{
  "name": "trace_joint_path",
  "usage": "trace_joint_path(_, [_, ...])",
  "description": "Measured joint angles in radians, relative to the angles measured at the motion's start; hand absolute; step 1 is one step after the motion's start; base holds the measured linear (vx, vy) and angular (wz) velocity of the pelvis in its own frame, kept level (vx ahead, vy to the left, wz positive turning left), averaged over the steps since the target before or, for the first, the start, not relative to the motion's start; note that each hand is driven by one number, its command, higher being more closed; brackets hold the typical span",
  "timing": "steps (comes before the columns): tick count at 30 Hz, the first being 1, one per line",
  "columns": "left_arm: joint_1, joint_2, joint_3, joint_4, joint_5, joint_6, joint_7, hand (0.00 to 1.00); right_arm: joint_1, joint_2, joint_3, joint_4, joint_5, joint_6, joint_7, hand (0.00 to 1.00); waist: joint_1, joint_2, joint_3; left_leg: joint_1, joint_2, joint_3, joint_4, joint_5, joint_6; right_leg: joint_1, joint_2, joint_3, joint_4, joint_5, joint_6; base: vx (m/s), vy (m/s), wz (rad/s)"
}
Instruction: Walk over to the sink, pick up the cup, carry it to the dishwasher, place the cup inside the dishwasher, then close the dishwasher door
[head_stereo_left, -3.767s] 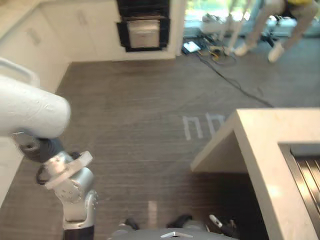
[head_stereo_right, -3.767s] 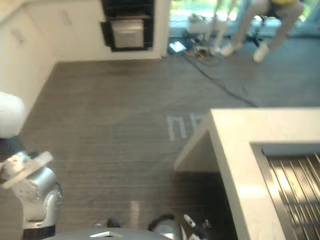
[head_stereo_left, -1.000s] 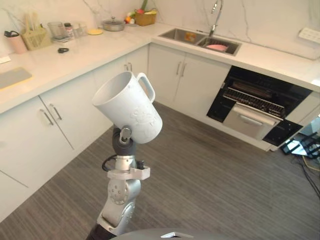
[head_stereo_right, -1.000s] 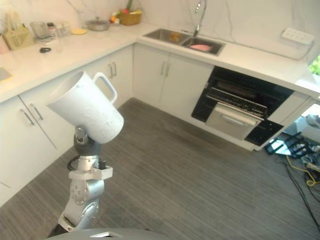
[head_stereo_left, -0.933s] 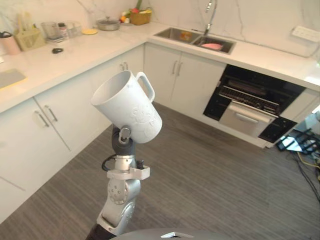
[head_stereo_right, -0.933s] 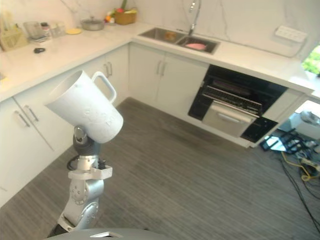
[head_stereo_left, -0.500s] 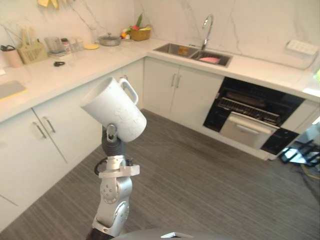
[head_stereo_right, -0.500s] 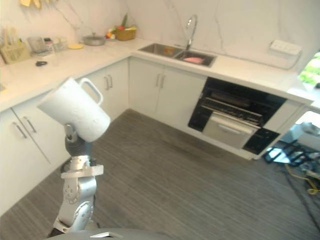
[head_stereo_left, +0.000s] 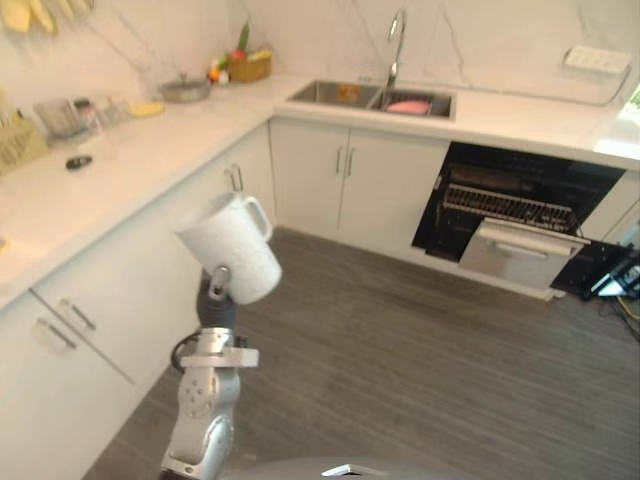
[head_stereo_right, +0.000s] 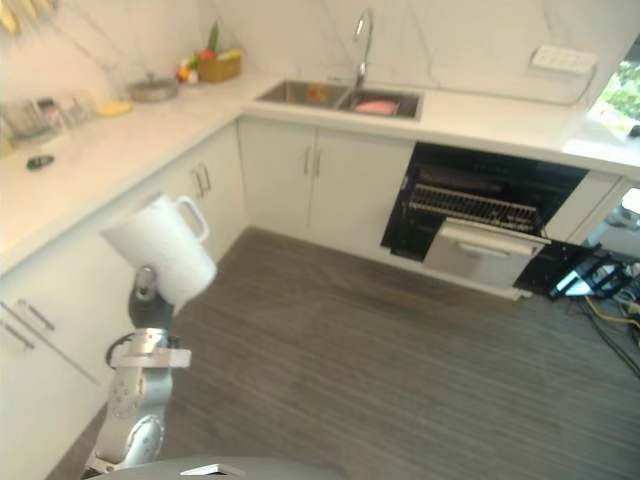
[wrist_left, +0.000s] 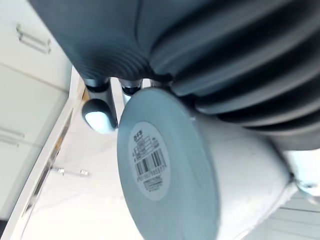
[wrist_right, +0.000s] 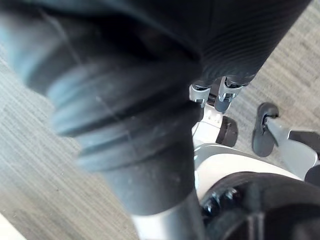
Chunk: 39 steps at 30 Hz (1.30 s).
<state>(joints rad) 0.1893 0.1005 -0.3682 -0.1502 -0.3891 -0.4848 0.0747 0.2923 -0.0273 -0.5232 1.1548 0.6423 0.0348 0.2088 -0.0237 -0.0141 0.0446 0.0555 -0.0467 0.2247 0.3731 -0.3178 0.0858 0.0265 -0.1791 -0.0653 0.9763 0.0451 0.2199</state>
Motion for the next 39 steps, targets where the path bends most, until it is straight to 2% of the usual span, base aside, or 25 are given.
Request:
trace_joint_path(1, [-0.001, -0.001, -0.012, -0.005, 0.012, 0.003, -0.001, 1.00, 0.000, 0.003, 0.000, -0.005, 0.000, -0.010, 0.005, 0.00, -0.010, 0.011, 0.001, 0.022, 0.001, -0.005, -0.042, 0.016, 0.000, -0.019, 0.006, 0.003, 0.024, -0.011, 0.014, 0.34, 0.044, 0.02])
trace_joint_path(2, [-0.012, 0.003, -0.024, -0.018, 0.022, 0.010, -0.002, 1.00, -0.010, 0.012, -0.002, -0.016, 0.004, -0.021, 0.006, 0.00, -0.023, 0.018, 0.001, 0.057, 0.003, -0.005, -0.111, 0.055, -0.008, -0.079, 0.007, -0.025, 0.069, -0.130, -0.001, 0.24, -0.020, 0.02])
trace_joint_path(4, [-0.060, 0.000, -0.025, -0.026, 0.020, 0.024, -0.013, 1.00, -0.022, 0.027, -0.002, -0.044, 0.031, -0.042, 0.004, 0.00, -0.034, 0.019, 0.039, 0.147, 0.025, -0.004, -0.215, 0.083, -0.021, -0.178, -0.015, -0.189, 0.033, -0.323, -0.116, 0.28, -0.073, -0.08])
trace_joint_path(6, [-0.098, -0.003, -0.033, -0.021, 0.020, 0.039, -0.022, 1.00, -0.025, 0.030, 0.000, -0.062, 0.066, -0.067, -0.030, 0.00, -0.041, 0.043, 0.058, 0.186, 0.063, -0.007, -0.241, 0.084, -0.024, -0.246, -0.007, -0.257, -0.115, -0.362, -0.172, 0.28, -0.137, 0.12])
trace_joint_path(9, [-0.157, -0.012, -0.082, -0.013, 0.020, 0.058, -0.024, 1.00, -0.013, 0.050, 0.004, -0.121, 0.060, -0.126, -0.142, 0.00, -0.052, 0.052, 0.073, 0.247, 0.134, -0.028, -0.235, 0.056, -0.070, -0.289, 0.023, -0.237, -0.407, -0.280, -0.165, 0.34, -0.208, 0.35])
trace_joint_path(11, [-0.159, -0.014, -0.111, -0.023, 0.021, 0.063, -0.026, 1.00, -0.007, 0.070, 0.020, -0.138, 0.066, -0.180, -0.213, 0.00, -0.044, 0.015, 0.063, 0.288, 0.142, -0.009, -0.226, 0.010, -0.137, -0.283, 0.015, -0.220, -0.623, -0.141, -0.156, 0.40, -0.256, 0.17])
trace_joint_path(12, [-0.138, -0.025, -0.118, -0.026, 0.023, 0.065, -0.037, 1.00, -0.006, 0.066, 0.043, -0.143, 0.066, -0.205, -0.240, 0.00, -0.035, -0.005, 0.061, 0.336, 0.156, 0.018, -0.213, -0.040, -0.185, -0.271, 0.015, -0.227, -0.633, 0.039, -0.214, 0.44, -0.242, -0.40])
trace_joint_path(13, [-0.099, -0.050, -0.122, -0.016, 0.024, 0.071, -0.036, 1.00, -0.032, 0.046, 0.054, -0.153, 0.054, -0.216, -0.247, 0.00, -0.024, 0.046, 0.063, 0.362, 0.207, 0.050, -0.196, -0.057, -0.193, -0.268, 0.055, -0.239, -0.593, -0.003, -0.233, 0.43, -0.234, -0.49])
trace_joint_path(14, [-0.092, -0.050, -0.128, -0.017, 0.025, 0.071, -0.036, 1.00, -0.044, 0.043, 0.056, -0.161, 0.044, -0.227, -0.255, 0.00, -0.023, 0.058, 0.067, 0.362, 0.219, 0.059, -0.178, -0.055, -0.187, -0.269, 0.065, -0.236, -0.572, -0.026, -0.235, 0.37, -0.212, -0.36])
trace_joint_path(15, [-0.098, -0.051, -0.145, -0.018, 0.045, 0.071, -0.035, 1.00, -0.060, 0.039, 0.072, -0.179, 0.018, -0.240, -0.267, 0.00, -0.026, 0.067, 0.070, 0.366, 0.225, 0.065, -0.167, -0.035, -0.165, -0.273, 0.065, -0.238, -0.529, -0.073, -0.236, 0.35, -0.247, 0.06])
trace_joint_path(17, [-0.107, -0.058, -0.158, -0.037, 0.071, 0.071, -0.036, 1.00, -0.071, 0.039, 0.097, -0.215, 0.009, -0.238, -0.272, 0.00, -0.025, 0.070, 0.069, 0.374, 0.238, 0.058, -0.146, 0.006, -0.166, -0.269, 0.071, -0.253, -0.487, -0.130, -0.243, 0.32, -0.249, 0.07])
trace_joint_path(20, [-0.101, -0.064, -0.147, -0.066, 0.073, 0.070, -0.033, 1.00, -0.096, 0.029, 0.118, -0.248, -0.022, -0.228, -0.277, 0.00, -0.002, 0.080, 0.070, 0.264, 0.313, 0.046, 0.160, 0.097, -0.092, -0.198, 0.111, -0.293, -0.549, -0.167, -0.257, 0.19, -0.213, -0.31])
trace_joint_path(21, [-0.090, -0.073, -0.135, -0.078, 0.073, 0.069, -0.034, 1.00, -0.099, 0.022, 0.120, -0.269, -0.022, -0.227, -0.276, 0.00, 0.010, 0.128, 0.068, 0.136, 0.398, 0.005, 0.390, 0.246, -0.062, -0.134, 0.151, -0.331, -0.601, -0.180, -0.254, 0.33, -0.177, -0.17])
trace_joint_path(22, [-0.065, -0.087, -0.107, -0.105, 0.077, 0.059, -0.037, 1.00, -0.073, 0.021, 0.152, -0.304, -0.020, -0.242, -0.260, 0.00, 0.014, 0.086, 0.075, -0.004, 0.441, -0.031, 0.616, 0.435, -0.042, -0.096, 0.135, -0.344, -0.541, -0.251, -0.220, 0.31, -0.140, -0.18])
trace_joint_path(23, [-0.050, -0.098, -0.095, -0.107, 0.080, 0.043, -0.039, 1.00, -0.065, 0.019, 0.166, -0.313, -0.022, -0.255, -0.249, 0.00, 0.024, 0.091, 0.084, -0.060, 0.451, -0.057, 0.710, 0.415, -0.077, -0.075, 0.148, -0.345, -0.553, -0.259, -0.277, 0.39, -0.107, -0.16])
trace_joint_path(24, [-0.011, -0.105, -0.080, -0.109, 0.081, 0.042, -0.039, 1.00, -0.059, -0.003, 0.166, -0.316, -0.021, -0.285, -0.233, 0.00, 0.030, 0.117, 0.084, -0.157, 0.437, -0.106, 0.797, 0.337, -0.096, -0.035, 0.172, -0.353, -0.596, -0.266, -0.271, 0.18, -0.054, -0.30])
trace_joint_path(26, [0.035, -0.089, -0.032, -0.106, 0.079, 0.033, -0.047, 1.00, -0.076, -0.022, 0.182, -0.340, -0.018, -0.331, -0.233, 0.00, 0.046, 0.123, 0.083, -0.258, 0.392, -0.073, 0.768, 0.219, -0.098, 0.014, 0.190, -0.346, -0.681, -0.251, -0.274, 0.37, -0.072, -0.70])
trace_joint_path(28, [0.056, -0.063, 0.009, -0.084, 0.075, 0.015, -0.069, 1.00, -0.078, -0.019, 0.219, -0.426, -0.005, -0.386, -0.240, 0.00, 0.072, 0.103, 0.083, -0.275, 0.348, -0.017, 0.590, 0.137, -0.106, 0.054, 0.192, -0.318, -0.755, -0.221, -0.274, 0.34, -0.039, -0.96])
trace_joint_path(29, [0.065, -0.061, 0.027, -0.069, 0.066, 0.002, -0.083, 1.00, -0.083, -0.020, 0.249, -0.501, -0.003, -0.423, -0.260, 0.00, 0.071, 0.093, 0.084, -0.258, 0.310, -0.002, 0.384, 0.110, -0.111, 0.080, 0.195, -0.290, -0.788, -0.202, -0.269, 0.33, 0.011, -0.82])
trace_joint_path(30, [0.077, -0.063, 0.028, -0.068, 0.065, -0.003, -0.086, 1.00, -0.092, -0.022, 0.272, -0.583, -0.004, -0.448, -0.293, 0.00, 0.064, 0.091, 0.083, -0.219, 0.266, -0.016, 0.143, 0.117, -0.119, 0.093, 0.193, -0.261, -0.798, -0.195, -0.270, 0.34, 0.034, -0.75])
trace_joint_path(31, [0.083, -0.062, 0.022, -0.068, 0.065, -0.008, -0.087, 1.00, -0.096, -0.021, 0.281, -0.627, -0.007, -0.458, -0.315, 0.00, 0.061, 0.090, 0.082, -0.200, 0.244, -0.038, 0.027, 0.133, -0.127, 0.097, 0.191, -0.243, -0.798, -0.197, -0.265, 0.36, 0.103, -0.84])
trace_joint_path(32, [0.098, -0.063, 0.006, -0.068, 0.068, -0.019, -0.088, 1.00, -0.100, -0.021, 0.292, -0.701, -0.050, -0.482, -0.372, 0.00, 0.065, 0.079, 0.081, -0.168, 0.199, -0.095, -0.125, 0.213, -0.152, 0.104, 0.178, -0.190, -0.791, -0.205, -0.252, 0.38, 0.164, -0.95])
trace_joint_path(35, [0.118, -0.061, -0.037, -0.071, 0.110, -0.045, -0.074, 1.00, -0.100, -0.017, 0.318, -0.869, -0.191, -0.542, -0.486, 0.00, 0.073, 0.067, 0.080, -0.148, 0.167, -0.144, -0.178, 0.315, -0.154, 0.132, 0.150, -0.086, -0.784, -0.245, -0.199, 0.37, 0.227, -1.01])
trace_joint_path(36, [0.115, -0.059, -0.040, -0.070, 0.119, -0.051, -0.075, 1.00, -0.104, -0.018, 0.318, -0.885, -0.221, -0.559, -0.507, 0.00, 0.071, 0.050, 0.080, -0.142, 0.151, -0.126, -0.147, 0.312, -0.139, 0.139, 0.126, -0.060, -0.765, -0.267, -0.176, 0.34, 0.292, -0.43])
trace_joint_path(39, [0.063, -0.038, -0.030, -0.068, 0.111, -0.069, -0.085, 1.00, -0.107, 0.007, 0.304, -0.914, -0.266, -0.572, -0.561, 0.00, 0.043, 0.005, 0.074, -0.169, 0.095, -0.104, 0.048, 0.156, -0.084, 0.154, 0.052, 0.001, -0.690, -0.318, -0.105, 0.37, 0.372, -0.09])
